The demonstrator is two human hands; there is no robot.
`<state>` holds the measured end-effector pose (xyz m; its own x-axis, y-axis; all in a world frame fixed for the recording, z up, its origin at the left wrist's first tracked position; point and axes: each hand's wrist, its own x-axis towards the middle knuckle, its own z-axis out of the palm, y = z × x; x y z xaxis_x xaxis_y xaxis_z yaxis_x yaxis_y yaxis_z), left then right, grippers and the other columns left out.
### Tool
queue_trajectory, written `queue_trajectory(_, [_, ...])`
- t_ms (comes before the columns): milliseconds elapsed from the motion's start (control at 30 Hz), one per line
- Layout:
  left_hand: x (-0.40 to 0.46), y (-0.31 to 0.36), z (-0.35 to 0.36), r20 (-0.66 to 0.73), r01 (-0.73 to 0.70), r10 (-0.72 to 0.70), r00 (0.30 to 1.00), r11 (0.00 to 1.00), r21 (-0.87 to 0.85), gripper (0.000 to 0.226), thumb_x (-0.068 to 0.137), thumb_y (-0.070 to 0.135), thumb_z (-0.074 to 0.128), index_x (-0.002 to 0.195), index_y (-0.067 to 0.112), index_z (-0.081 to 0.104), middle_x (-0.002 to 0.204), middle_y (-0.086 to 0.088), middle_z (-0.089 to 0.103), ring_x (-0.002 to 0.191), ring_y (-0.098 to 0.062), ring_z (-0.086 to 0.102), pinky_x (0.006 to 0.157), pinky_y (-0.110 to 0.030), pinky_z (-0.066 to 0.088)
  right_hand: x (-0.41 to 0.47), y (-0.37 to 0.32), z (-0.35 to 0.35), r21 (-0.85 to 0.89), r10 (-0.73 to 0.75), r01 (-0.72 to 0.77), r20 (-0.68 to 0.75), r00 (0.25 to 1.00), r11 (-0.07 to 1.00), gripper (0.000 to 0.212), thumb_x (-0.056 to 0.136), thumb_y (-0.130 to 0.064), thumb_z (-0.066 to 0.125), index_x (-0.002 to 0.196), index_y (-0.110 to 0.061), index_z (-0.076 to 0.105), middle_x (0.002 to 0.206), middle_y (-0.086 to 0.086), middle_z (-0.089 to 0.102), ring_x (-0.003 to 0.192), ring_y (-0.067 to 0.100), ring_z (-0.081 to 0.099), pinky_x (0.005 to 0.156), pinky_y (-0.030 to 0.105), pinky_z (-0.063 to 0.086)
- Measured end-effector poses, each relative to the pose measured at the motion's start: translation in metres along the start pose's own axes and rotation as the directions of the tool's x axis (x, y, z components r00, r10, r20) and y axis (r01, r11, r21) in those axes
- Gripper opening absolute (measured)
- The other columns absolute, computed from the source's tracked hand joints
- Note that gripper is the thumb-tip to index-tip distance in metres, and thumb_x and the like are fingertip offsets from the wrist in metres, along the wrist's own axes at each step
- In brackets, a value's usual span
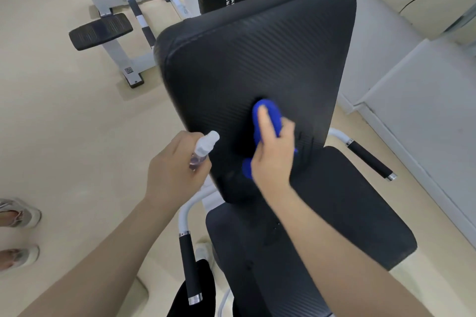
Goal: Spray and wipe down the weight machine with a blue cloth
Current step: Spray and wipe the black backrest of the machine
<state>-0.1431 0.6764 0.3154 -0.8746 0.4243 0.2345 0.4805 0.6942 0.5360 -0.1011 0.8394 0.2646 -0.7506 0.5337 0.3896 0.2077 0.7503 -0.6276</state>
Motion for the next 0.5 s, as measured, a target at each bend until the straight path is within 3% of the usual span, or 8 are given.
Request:
queue_trajectory(67, [-0.001,-0.007,-0.001,-0.006,0.010,-0.011,1.000,1.000,-0.029,0.017,0.075,0.020,0.045,0.088,0.030,0.042,0.083,0.009,0.049,0.072,-0.013,0.042,0.051,-0.018,0.031,-0.028,-0.009,0.011,-0.054,-0.169,0.176,0.125,0.978,0.983,0.077,0.062,0.014,0.056,0.131,-0.018,0.043,0.108,0.025,0.054,0.080,0.039,0.057,0.075,0.039,0.052])
queue_trajectory(133, [0.000,-0.013,-0.003,0.010,-0.015,0.016,1.000,0.998,-0.056,0.012,0.076,0.027,0.040,0.088,0.031,0.042,0.082,0.008,0.049,0.070,-0.015,0.044,0.050,-0.022,0.034,-0.031,-0.006,0.011,-0.051,-0.205,0.217,0.180,0.962,0.975,0.078,0.063,0.012,0.060,0.131,-0.023,0.041,0.109,0.023,0.054,0.080,0.038,0.057,0.074,0.042,0.052])
queue_trajectory(200, [0.003,-0.017,-0.002,0.017,-0.032,0.034,0.999,0.997,-0.064,0.013,0.077,0.031,0.037,0.089,0.030,0.042,0.082,0.004,0.053,0.065,-0.017,0.048,0.052,-0.028,0.038,-0.012,-0.001,0.002,0.001,-0.092,0.092,0.073,0.993,0.996,0.068,0.073,0.007,0.048,0.134,-0.022,0.043,0.113,0.021,0.050,0.089,0.038,0.055,0.081,0.043,0.050])
queue_trajectory(267, [0.006,-0.020,-0.003,0.015,-0.060,0.061,0.998,0.996,-0.070,0.013,0.078,0.031,0.037,0.090,0.029,0.042,0.081,0.002,0.056,0.063,-0.022,0.050,0.053,-0.029,0.038,0.017,0.003,-0.011,0.097,0.138,-0.133,-0.044,0.990,0.986,0.066,0.081,0.008,0.039,0.139,-0.022,0.043,0.115,0.014,0.044,0.094,0.025,0.051,0.089,0.027,0.042])
queue_trajectory(333, [0.009,-0.023,-0.002,0.018,-0.102,0.104,0.994,0.992,-0.071,0.013,0.078,0.029,0.037,0.090,0.027,0.041,0.074,0.006,0.048,0.058,-0.022,0.044,0.050,-0.025,0.034,0.038,0.004,-0.016,0.190,0.309,-0.285,-0.112,0.944,0.940,0.065,0.086,0.009,0.038,0.141,-0.025,0.039,0.119,0.008,0.040,0.091,0.012,0.045,0.084,0.012,0.034])
queue_trajectory(400, [0.011,-0.028,-0.003,0.045,-0.135,0.138,0.989,0.988,-0.076,0.015,0.076,0.029,0.037,0.091,0.026,0.041,0.073,0.010,0.041,0.056,-0.020,0.038,0.046,-0.019,0.028,0.038,-0.010,-0.009,0.135,0.296,-0.276,-0.171,0.940,0.952,0.067,0.084,0.009,0.040,0.142,-0.023,0.038,0.121,0.012,0.041,0.089,0.015,0.047,0.083,0.019,0.038])
queue_trajectory(500, [0.011,-0.040,-0.003,0.085,-0.145,0.157,0.984,0.981,-0.129,0.021,0.073,0.031,0.039,0.094,0.026,0.040,0.075,0.013,0.043,0.055,-0.016,0.040,0.047,-0.018,0.031,-0.003,-0.034,0.018,-0.046,0.088,-0.095,-0.133,0.987,0.994,0.074,0.071,0.011,0.045,0.137,-0.020,0.040,0.113,0.023,0.048,0.089,0.033,0.053,0.078,0.037,0.047])
